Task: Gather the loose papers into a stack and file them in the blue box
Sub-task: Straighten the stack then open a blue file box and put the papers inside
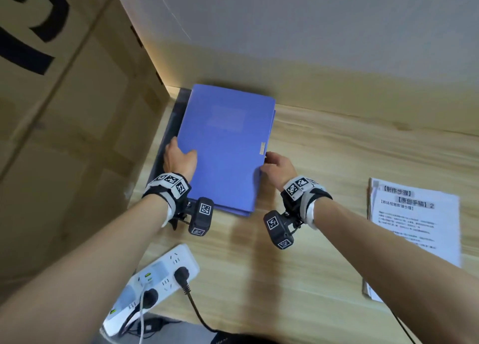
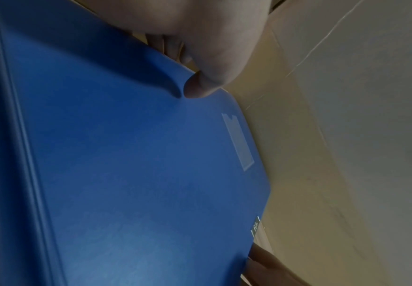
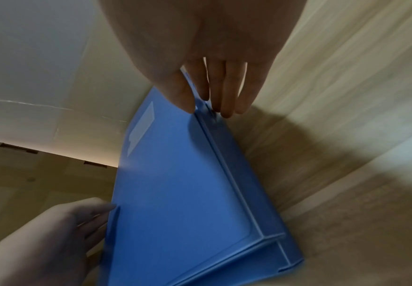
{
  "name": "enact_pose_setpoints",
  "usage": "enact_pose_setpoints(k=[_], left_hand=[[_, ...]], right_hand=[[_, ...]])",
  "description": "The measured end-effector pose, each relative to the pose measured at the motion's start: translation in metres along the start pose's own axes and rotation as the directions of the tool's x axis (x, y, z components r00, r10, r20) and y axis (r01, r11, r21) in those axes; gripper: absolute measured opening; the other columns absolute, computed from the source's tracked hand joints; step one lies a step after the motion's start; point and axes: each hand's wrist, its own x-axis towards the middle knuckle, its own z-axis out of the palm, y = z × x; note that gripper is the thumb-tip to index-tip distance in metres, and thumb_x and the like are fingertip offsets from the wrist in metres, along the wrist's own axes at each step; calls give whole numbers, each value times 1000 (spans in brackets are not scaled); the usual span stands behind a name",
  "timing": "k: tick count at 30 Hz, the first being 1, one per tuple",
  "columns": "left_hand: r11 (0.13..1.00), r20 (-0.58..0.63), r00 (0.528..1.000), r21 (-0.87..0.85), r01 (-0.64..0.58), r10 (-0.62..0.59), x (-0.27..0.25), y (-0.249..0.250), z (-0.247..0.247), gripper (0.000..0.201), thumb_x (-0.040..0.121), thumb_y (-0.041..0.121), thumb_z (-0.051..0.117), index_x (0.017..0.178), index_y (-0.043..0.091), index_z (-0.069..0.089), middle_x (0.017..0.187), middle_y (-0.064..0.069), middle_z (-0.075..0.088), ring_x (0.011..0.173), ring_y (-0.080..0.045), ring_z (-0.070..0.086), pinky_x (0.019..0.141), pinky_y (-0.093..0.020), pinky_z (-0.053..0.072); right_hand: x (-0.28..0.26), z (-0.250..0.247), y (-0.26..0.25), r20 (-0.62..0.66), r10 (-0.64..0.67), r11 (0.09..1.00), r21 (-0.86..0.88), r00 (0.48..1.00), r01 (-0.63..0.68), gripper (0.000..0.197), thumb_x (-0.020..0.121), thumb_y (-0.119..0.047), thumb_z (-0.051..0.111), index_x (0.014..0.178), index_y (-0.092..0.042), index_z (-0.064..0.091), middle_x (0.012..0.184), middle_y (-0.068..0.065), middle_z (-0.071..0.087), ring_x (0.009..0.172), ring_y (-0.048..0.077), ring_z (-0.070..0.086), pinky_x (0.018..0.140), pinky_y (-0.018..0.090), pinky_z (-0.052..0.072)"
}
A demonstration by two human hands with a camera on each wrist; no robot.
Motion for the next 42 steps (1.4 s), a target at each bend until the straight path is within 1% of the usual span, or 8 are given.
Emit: enact_pose_setpoints(k=[6, 9, 19, 25, 30, 33, 36, 42], left_hand=[[976, -35, 997, -208, 61, -70, -10, 5, 10, 58, 85, 16, 51, 143, 14, 44, 141, -3, 52, 116, -24, 58, 92, -37, 49], [956, -25, 994, -278, 91, -102, -30, 9, 22, 59, 90, 13, 50, 148, 13, 40, 150, -5, 45, 131, -27, 51, 99, -33, 44], [969, 130, 991, -244, 47, -15, -129, 1, 101, 71, 71, 25, 52, 141, 13, 49, 142, -8, 54, 129, -28, 53, 108, -49, 44], [992, 185, 982, -127, 5, 18, -193, 2, 139, 63, 85, 14, 54, 146, 12, 43, 148, -9, 44, 137, -29, 44, 113, -46, 38], [986, 292, 954, 127, -107, 66, -221, -8, 151, 62, 93, 13, 52, 152, 13, 35, 157, -7, 31, 144, -27, 33, 110, -31, 33], [938, 400, 913, 281, -202, 77, -224, -8, 148, 64, 94, 15, 49, 155, 14, 28, 161, -11, 20, 147, -27, 27, 110, -31, 33], [827, 461, 884, 468, -312, 73, -223, 1, 144, 66, 96, 22, 47, 156, 11, 22, 166, -12, 3, 152, -29, 13, 118, -36, 23], [524, 651, 750, 601, -604, 117, -256, 37, 172, 62, 97, 28, 44, 154, 11, 25, 166, -11, 2, 152, -29, 12, 119, -40, 22]], right_hand=[[-10, -14, 1, 32, -44, 995, 92, 999, 41, 54, 82, 6, 48, 125, -25, 61, 107, 6, 71, 93, 23, 67, 79, 28, 54], [-21, -31, 14, 26, -77, 994, 78, 997, 74, 55, 87, 2, 53, 134, -26, 55, 112, 7, 70, 103, 26, 66, 88, 37, 56], [-83, -130, 93, -111, -35, 993, 106, 993, 47, 60, 88, 9, 52, 136, -27, 52, 102, 2, 69, 89, 19, 64, 74, 25, 55], [-105, -174, 142, -161, -21, 999, 37, 987, 27, 61, 85, 4, 56, 133, -32, 55, 107, 3, 71, 94, 24, 68, 94, 43, 53], [-115, -193, 156, -153, -13, 1000, 9, 988, 15, 53, 86, 9, 54, 129, -21, 57, 80, -14, 63, 72, 3, 58, 74, 16, 46], [-109, -202, 160, -136, 48, 996, 83, 990, -37, 48, 87, 8, 55, 123, -24, 57, 78, -8, 65, 63, 3, 59, 63, 14, 48], [-105, -216, 161, -128, 104, 989, 122, 986, -88, 34, 88, 2, 58, 121, -3, 64, 99, 10, 69, 87, 21, 65, 88, 33, 54], [-109, -250, 167, -145, 128, 972, 216, 981, -95, 16, 89, 0, 56, 94, -5, 70, 84, 8, 69, 70, 17, 60, 68, 27, 49]])
